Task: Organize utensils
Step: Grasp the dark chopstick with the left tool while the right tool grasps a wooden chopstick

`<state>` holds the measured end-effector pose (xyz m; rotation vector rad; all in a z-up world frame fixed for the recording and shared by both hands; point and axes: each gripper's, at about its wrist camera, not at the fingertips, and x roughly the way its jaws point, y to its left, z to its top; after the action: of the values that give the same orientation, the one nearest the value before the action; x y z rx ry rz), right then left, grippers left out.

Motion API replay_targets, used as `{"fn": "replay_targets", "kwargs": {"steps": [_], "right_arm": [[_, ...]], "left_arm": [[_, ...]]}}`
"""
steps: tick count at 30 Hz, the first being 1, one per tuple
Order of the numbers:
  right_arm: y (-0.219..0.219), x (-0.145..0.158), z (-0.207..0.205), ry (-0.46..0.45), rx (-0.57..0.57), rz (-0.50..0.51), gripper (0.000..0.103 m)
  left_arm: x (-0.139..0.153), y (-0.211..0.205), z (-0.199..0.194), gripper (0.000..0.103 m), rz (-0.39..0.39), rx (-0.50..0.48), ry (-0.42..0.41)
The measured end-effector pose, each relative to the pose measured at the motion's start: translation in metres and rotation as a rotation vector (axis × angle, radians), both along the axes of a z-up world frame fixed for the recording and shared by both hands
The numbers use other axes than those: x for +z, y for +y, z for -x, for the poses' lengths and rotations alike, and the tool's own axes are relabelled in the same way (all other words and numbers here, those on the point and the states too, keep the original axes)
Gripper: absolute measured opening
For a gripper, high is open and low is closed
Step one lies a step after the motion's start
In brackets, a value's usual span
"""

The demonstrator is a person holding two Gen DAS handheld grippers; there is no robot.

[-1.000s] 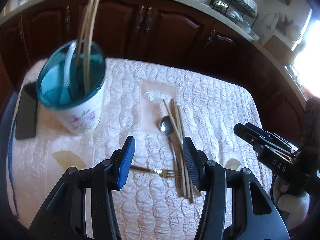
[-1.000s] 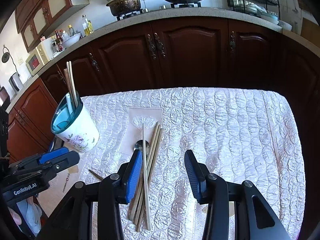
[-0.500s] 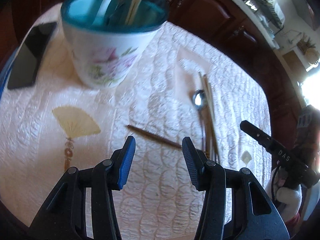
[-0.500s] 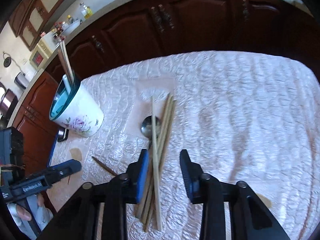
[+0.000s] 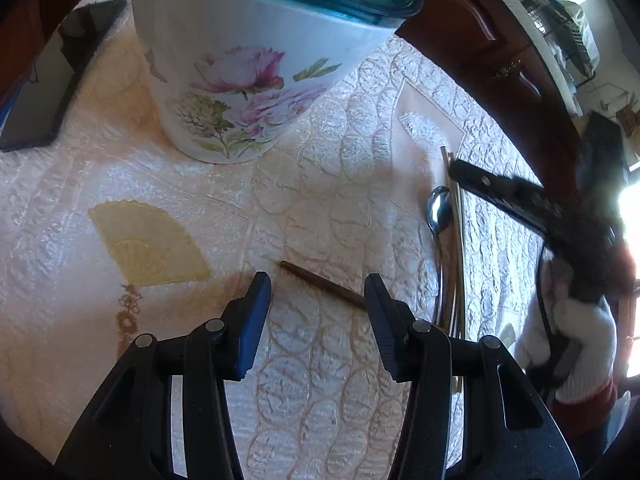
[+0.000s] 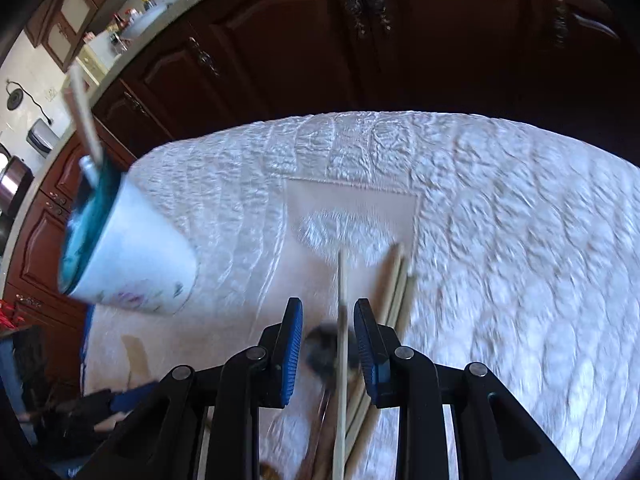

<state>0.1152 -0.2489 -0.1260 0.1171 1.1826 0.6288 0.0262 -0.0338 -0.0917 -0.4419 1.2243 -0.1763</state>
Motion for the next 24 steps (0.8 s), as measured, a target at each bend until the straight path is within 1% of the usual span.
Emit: {"fn": "replay_targets", "kwargs": {"steps": [3, 4, 6, 7, 8, 10, 12, 14, 17, 20, 21, 24], "right_arm": [[0.006, -0.009, -0.012, 0.026, 0.015, 0.014, 0.025], [0.006, -0.011, -0.013, 0.032, 0.016, 0.007, 0.016], [0.004, -0.010, -0.013, 0.027, 0.013, 0.002, 0.005], [0.000, -0.007, -0.013, 0.019, 0.014, -0.002, 0.005], [-0.004, -0.003, -0.011, 0.009, 0.015, -0.014, 0.005], [-0.010, 0.005, -0.005, -0.011, 0.014, -0.028, 0.005], [-0.020, 0.014, 0.002, -0.033, 0.011, -0.044, 0.005], [-0.032, 0.024, 0.006, -0.047, -0.001, -0.064, 0.005], [-0.053, 0.043, 0.014, -0.069, -0.027, -0.114, 0.005], [-0.072, 0.062, 0.025, -0.097, -0.047, -0.145, 0.005], [-0.078, 0.066, 0.028, -0.103, -0.052, -0.153, 0.005], [-0.085, 0.073, 0.037, -0.112, -0.060, -0.153, 0.005]], "left_arm": [[-0.003, -0.004, -0.002, 0.048, -0.002, -0.003, 0.005], [-0.003, -0.005, -0.002, 0.048, -0.003, -0.002, 0.005], [-0.004, -0.007, -0.004, 0.048, -0.009, -0.005, 0.002], [-0.004, -0.008, -0.006, 0.042, -0.016, -0.007, -0.002], [-0.004, -0.011, -0.007, 0.031, -0.027, -0.013, -0.006], [-0.006, -0.017, -0.011, 0.018, -0.036, -0.031, -0.009], [-0.006, -0.021, -0.014, 0.013, -0.033, -0.044, -0.027], [-0.003, -0.023, -0.019, 0.006, -0.033, -0.052, -0.040], [0.007, -0.024, -0.022, 0.004, -0.001, -0.065, -0.066], [0.018, -0.027, -0.024, 0.003, 0.002, -0.084, -0.097], [0.020, -0.027, -0.024, 0.003, -0.001, -0.085, -0.095], [0.020, -0.025, -0.023, 0.003, -0.026, -0.060, -0.052]]}}
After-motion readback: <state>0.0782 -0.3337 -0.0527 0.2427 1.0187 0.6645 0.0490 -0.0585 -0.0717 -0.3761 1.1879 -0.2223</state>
